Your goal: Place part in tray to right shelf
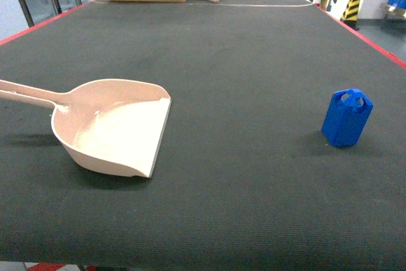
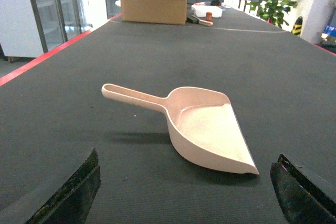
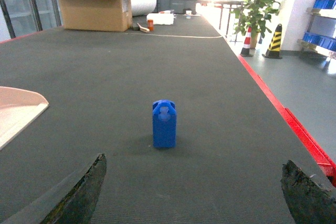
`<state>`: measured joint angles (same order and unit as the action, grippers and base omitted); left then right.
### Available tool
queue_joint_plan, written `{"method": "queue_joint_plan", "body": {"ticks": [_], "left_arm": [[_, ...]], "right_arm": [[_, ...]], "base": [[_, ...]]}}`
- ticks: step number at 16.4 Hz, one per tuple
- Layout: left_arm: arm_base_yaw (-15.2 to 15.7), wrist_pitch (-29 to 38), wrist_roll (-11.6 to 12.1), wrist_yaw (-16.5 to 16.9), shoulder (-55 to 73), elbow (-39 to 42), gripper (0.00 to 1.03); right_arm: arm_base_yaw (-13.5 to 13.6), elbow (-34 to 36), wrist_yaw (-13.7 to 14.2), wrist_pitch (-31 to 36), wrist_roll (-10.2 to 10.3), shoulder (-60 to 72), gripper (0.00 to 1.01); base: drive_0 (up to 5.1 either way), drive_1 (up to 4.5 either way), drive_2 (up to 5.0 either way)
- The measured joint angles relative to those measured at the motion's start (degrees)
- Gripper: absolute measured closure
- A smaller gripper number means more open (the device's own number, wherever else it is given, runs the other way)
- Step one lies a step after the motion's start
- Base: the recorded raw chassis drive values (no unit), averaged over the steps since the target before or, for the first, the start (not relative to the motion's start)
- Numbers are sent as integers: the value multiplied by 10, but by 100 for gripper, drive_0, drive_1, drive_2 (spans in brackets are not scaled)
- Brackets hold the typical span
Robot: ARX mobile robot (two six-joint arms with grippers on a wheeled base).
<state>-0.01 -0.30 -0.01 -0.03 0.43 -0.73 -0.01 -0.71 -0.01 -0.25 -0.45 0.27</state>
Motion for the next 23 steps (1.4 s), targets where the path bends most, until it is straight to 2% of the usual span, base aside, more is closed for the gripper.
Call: {"method": "queue_joint_plan", "body": {"ticks": [23], "left_arm": [[0, 0, 0, 0, 0, 0, 5]], "right_arm": [[0, 0, 0, 0, 0, 0, 3]], "base": [[0, 0, 0]]}}
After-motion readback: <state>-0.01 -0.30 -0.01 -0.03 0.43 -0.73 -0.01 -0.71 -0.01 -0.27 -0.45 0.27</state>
